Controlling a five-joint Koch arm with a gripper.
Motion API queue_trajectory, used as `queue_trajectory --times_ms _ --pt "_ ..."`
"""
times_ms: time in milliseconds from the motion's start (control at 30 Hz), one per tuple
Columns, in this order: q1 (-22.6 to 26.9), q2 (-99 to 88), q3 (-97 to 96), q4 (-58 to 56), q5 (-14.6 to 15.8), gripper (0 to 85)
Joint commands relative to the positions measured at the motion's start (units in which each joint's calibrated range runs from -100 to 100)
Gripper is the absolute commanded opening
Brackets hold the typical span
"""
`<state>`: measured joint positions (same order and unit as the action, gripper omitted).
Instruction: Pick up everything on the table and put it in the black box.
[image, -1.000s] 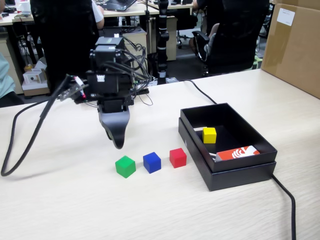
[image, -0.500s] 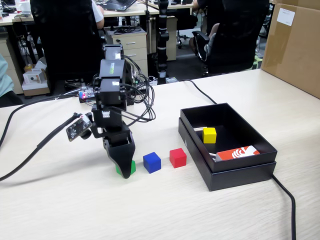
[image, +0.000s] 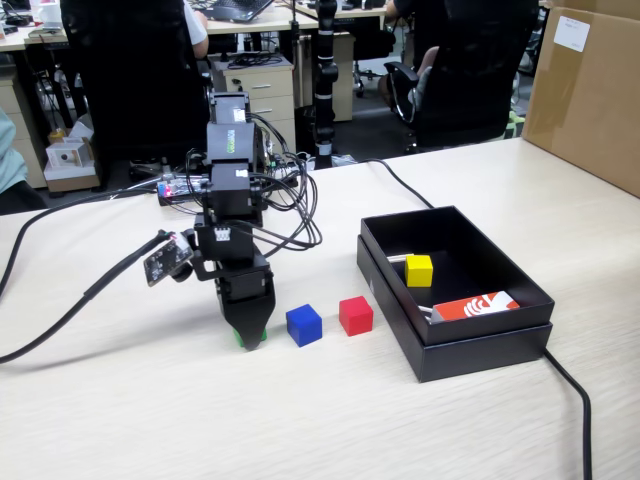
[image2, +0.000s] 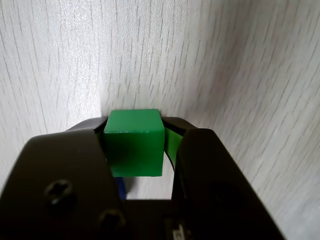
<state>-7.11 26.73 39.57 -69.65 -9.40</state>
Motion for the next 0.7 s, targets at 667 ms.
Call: queue_trajectory --times_ms 667 --pt "22.3 -36.3 -6.7 0.1 15.7 4.0"
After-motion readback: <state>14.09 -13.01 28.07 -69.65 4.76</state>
